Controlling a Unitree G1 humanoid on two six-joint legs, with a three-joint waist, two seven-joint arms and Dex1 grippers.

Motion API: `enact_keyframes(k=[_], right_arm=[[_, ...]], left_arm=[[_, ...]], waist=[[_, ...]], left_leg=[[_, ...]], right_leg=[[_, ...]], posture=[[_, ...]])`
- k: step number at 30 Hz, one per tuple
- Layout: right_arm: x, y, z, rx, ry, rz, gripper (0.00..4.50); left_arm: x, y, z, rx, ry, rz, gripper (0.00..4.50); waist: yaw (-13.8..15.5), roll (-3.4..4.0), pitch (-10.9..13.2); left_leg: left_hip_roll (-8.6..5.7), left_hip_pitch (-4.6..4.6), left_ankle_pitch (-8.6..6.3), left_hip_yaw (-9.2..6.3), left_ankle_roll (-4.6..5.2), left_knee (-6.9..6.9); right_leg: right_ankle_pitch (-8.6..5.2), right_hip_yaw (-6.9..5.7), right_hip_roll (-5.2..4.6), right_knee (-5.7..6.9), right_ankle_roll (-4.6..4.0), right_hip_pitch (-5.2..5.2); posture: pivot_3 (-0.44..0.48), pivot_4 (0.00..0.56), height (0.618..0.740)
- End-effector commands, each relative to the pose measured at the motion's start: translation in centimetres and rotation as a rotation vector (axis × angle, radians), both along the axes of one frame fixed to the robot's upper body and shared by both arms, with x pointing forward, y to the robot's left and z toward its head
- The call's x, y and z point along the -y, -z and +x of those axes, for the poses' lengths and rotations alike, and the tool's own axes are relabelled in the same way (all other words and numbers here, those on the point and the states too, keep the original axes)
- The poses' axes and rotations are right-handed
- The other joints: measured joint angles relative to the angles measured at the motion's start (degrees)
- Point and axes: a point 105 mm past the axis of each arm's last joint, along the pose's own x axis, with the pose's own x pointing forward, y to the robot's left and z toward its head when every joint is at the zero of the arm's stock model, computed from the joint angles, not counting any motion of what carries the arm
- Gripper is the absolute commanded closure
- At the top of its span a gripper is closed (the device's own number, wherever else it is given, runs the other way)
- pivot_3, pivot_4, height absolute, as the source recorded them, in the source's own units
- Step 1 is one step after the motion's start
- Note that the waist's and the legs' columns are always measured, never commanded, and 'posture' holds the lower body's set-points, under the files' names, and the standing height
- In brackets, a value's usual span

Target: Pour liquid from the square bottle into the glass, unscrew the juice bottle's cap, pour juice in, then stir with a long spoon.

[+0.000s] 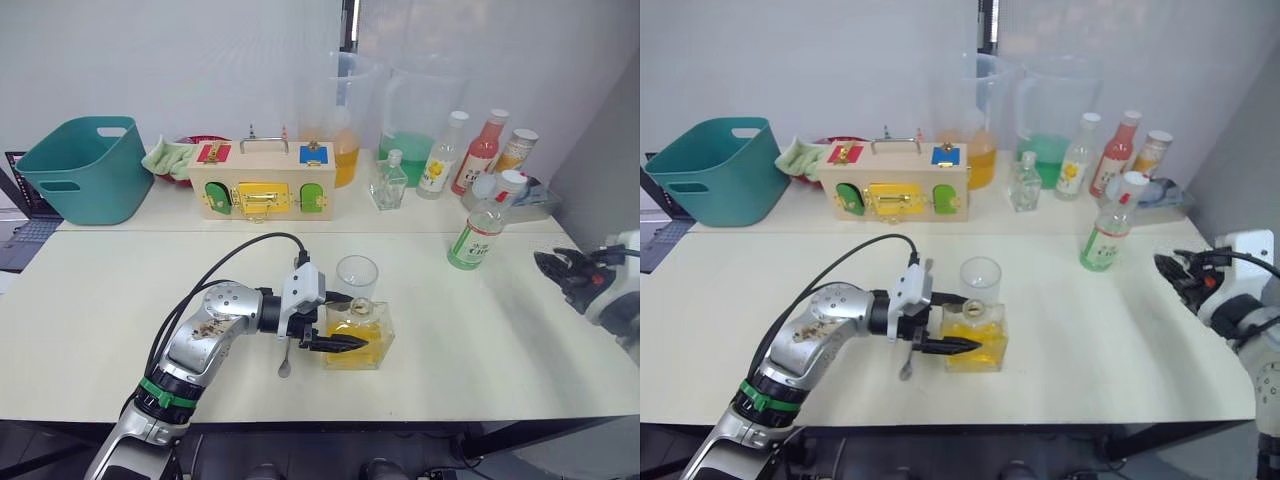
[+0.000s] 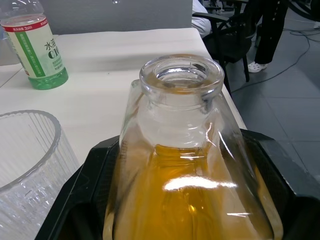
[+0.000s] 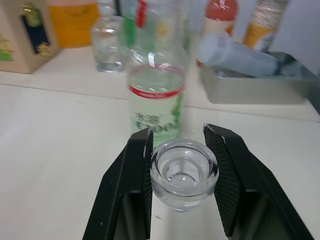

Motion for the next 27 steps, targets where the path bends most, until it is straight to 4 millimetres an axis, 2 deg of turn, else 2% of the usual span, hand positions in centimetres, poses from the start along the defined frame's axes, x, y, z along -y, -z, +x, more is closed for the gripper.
enact_keyframes(k=[1, 8, 14, 18, 20, 27], right_arm=[[0.8, 0.2, 0.8, 0.07, 0.117, 0.006, 3.41], [1.5, 2.8, 3.1, 0.066, 0.263, 0.041, 3.41], [1.6, 4.9, 3.6, 0.022, 0.283, 0.048, 3.41], [1.8, 5.4, 3.6, 0.015, 0.286, 0.061, 3.41], [1.8, 5.7, 3.4, 0.011, 0.283, 0.066, 2.36], [1.7, 6.1, 3.2, 0.004, 0.267, 0.089, 0.03]], left_arm=[[0.5, -1.8, -0.8, 0.048, 0.048, -0.059, 1.71], [0.5, -2.0, -0.9, 0.046, 0.041, -0.058, 1.71], [0.5, -2.2, -1.0, 0.045, 0.038, -0.065, 1.71], [0.5, -2.3, -1.0, 0.048, 0.037, -0.068, 1.71], [0.5, -2.4, -1.0, 0.049, 0.036, -0.07, 1.71], [0.6, -2.4, -0.9, 0.052, 0.037, -0.075, 1.71]], waist=[[-0.07, 0.01, 0.0], [-0.25, 0.48, 0.04], [-0.22, 0.52, 0.04], [-0.3, 0.55, 0.04], [-0.33, 0.55, 0.05], [-0.35, 0.55, 0.05]], left_leg=[[0.0, 0.0, 0.0, 0.0, 0.0, 0.0], [-0.04, 0.0, 0.01, 0.09, -0.01, -0.01], [-0.1, -0.02, 0.01, 0.06, -0.01, -0.03], [-0.14, -0.02, 0.01, 0.09, -0.01, -0.03], [-0.14, -0.02, 0.01, 0.09, -0.01, -0.03], [-0.14, -0.02, 0.01, 0.09, -0.01, -0.03]], right_leg=[[0.0, 0.01, 0.0, 0.0, 0.0, -0.01], [0.01, 0.19, 0.02, 0.01, 0.02, -0.06], [0.02, 0.49, 0.09, 0.01, 0.07, -0.06], [0.01, 0.63, 0.1, -0.01, 0.13, -0.06], [0.01, 0.64, 0.12, -0.01, 0.13, -0.07], [0.02, 0.68, 0.14, -0.01, 0.13, -0.06]], posture=[[0.0, 0.15, 0.74], [0.0, 0.15, 0.74], [0.0, 0.15, 0.74], [0.0, 0.15, 0.74], [0.0, 0.15, 0.74], [0.0, 0.15, 0.74]])
